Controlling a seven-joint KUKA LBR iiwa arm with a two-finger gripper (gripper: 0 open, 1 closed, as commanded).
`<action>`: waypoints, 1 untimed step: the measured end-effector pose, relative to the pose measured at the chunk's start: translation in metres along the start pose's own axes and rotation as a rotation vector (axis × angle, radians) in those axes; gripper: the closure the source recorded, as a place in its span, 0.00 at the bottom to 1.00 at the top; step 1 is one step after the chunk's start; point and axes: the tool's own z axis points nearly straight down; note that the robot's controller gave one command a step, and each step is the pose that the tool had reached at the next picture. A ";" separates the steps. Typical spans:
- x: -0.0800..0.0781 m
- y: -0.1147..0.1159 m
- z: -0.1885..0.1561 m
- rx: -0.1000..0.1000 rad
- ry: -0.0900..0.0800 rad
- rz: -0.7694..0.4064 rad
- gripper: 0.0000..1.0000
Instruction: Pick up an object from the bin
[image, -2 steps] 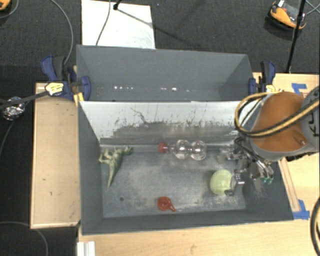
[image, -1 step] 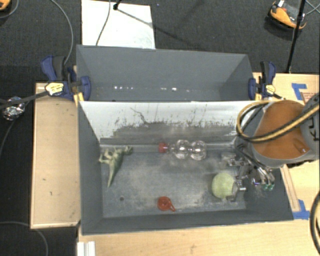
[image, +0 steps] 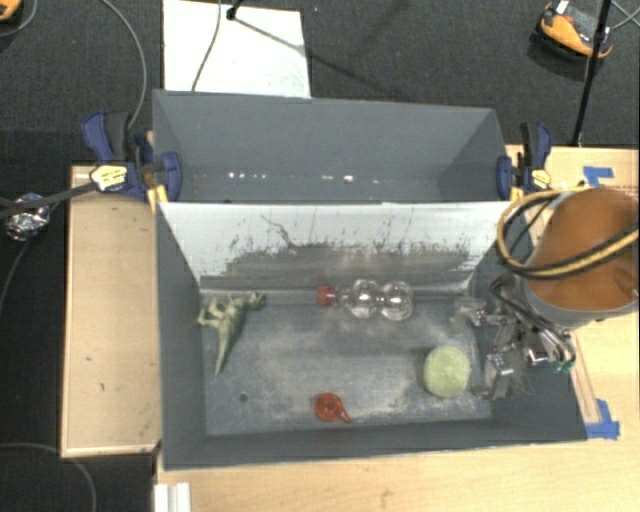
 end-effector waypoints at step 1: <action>-0.001 0.000 0.060 -0.002 0.006 -0.014 0.00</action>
Offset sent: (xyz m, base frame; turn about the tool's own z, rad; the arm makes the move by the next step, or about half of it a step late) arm -0.0063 0.0022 -0.0653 0.0025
